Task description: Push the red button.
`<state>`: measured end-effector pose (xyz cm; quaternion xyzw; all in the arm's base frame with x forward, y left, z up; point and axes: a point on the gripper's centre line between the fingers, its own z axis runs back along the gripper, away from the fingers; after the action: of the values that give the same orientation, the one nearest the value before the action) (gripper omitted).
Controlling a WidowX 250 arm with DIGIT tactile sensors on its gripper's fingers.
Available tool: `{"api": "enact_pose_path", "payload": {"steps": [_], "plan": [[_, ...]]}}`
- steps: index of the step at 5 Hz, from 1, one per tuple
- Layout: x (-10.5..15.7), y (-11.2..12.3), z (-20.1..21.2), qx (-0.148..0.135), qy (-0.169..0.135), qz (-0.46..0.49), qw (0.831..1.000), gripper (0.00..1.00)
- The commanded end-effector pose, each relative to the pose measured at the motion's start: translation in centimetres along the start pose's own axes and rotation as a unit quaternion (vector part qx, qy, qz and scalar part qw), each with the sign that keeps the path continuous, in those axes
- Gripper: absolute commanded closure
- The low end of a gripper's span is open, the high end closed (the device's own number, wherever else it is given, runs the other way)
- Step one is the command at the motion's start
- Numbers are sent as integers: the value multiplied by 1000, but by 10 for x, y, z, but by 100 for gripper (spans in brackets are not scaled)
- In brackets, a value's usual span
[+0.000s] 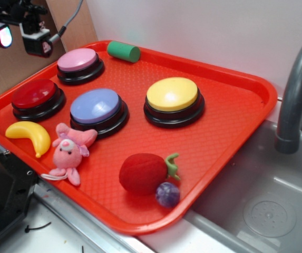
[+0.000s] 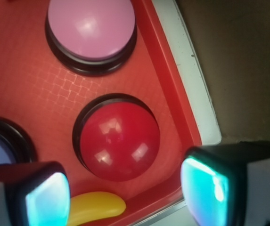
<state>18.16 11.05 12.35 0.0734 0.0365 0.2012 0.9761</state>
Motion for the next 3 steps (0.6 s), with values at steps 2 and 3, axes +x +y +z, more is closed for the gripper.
{"api": "enact_pose_path", "payload": {"steps": [2,3], "plan": [[2,8,39,-6,-44,0,999,0],[1,8,47,-9,-45,-1,999,0]]}}
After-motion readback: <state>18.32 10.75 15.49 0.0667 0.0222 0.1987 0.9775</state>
